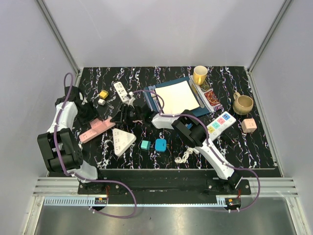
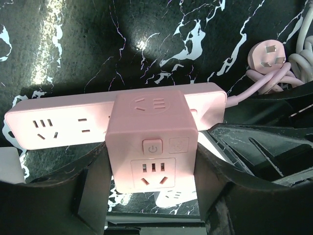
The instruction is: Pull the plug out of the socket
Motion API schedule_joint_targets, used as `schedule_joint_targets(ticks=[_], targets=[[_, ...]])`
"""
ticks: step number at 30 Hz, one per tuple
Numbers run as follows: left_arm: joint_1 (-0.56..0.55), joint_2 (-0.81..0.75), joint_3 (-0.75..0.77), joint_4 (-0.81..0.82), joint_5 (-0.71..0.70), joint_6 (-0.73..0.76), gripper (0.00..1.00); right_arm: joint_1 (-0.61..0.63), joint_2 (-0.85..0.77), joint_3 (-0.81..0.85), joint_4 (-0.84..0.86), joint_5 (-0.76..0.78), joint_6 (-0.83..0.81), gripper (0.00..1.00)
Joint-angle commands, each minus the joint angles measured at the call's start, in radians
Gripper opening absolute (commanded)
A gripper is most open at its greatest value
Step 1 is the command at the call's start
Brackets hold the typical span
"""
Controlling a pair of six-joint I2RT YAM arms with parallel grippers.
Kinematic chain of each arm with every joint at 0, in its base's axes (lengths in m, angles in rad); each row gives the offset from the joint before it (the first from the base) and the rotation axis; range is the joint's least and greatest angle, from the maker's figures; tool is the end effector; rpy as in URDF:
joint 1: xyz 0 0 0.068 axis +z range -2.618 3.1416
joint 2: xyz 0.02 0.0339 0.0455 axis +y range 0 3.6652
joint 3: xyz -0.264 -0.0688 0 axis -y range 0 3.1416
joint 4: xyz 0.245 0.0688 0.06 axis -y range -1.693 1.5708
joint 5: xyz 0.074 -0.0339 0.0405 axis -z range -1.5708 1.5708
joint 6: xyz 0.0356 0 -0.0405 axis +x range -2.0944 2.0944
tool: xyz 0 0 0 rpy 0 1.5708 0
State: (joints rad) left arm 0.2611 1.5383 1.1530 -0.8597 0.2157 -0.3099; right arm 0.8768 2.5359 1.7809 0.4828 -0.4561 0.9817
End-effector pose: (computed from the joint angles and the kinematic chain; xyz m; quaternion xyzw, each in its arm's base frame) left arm 0.2878 0.0690 0.2378 -0.2595 0.9462 -0.1101 0.1586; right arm 0.3453 0.4395 0.1111 -0.0958 0.7820 0.5796 0.2082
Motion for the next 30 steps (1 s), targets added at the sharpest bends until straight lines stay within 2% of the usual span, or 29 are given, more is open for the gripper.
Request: schedule_joint_targets(ticks=[1,4,13,18,21,24,27,30], targets=[[-0.008,-0.018,-0.050,0.073,0.200,-0.020,0.00,-0.007,0.038,0.026,-0.027,-0.049,0.058,0.53],[-0.010,-0.020,-0.064,0.080,0.185,-0.023,0.00,-0.004,0.055,0.051,-0.039,-0.052,0.072,0.54],[-0.010,-0.035,-0.101,0.116,0.231,-0.054,0.00,0.010,0.089,0.173,-0.234,0.010,0.055,0.57],[-0.008,-0.050,-0.088,0.102,0.173,-0.058,0.00,0.018,0.066,0.190,-0.363,0.092,-0.008,0.61],[-0.005,-0.060,-0.073,0.093,0.165,-0.061,0.00,0.019,0.069,0.193,-0.357,0.091,-0.008,0.62],[-0.003,-0.060,-0.064,0.084,0.162,-0.063,0.00,0.021,0.093,0.256,-0.427,0.082,-0.014,0.62],[0.003,-0.063,-0.061,0.082,0.160,-0.066,0.00,0.022,0.096,0.261,-0.414,0.077,-0.011,0.63],[0.007,-0.064,-0.078,0.100,0.204,-0.078,0.00,0.021,0.106,0.249,-0.324,0.031,0.026,0.61]])
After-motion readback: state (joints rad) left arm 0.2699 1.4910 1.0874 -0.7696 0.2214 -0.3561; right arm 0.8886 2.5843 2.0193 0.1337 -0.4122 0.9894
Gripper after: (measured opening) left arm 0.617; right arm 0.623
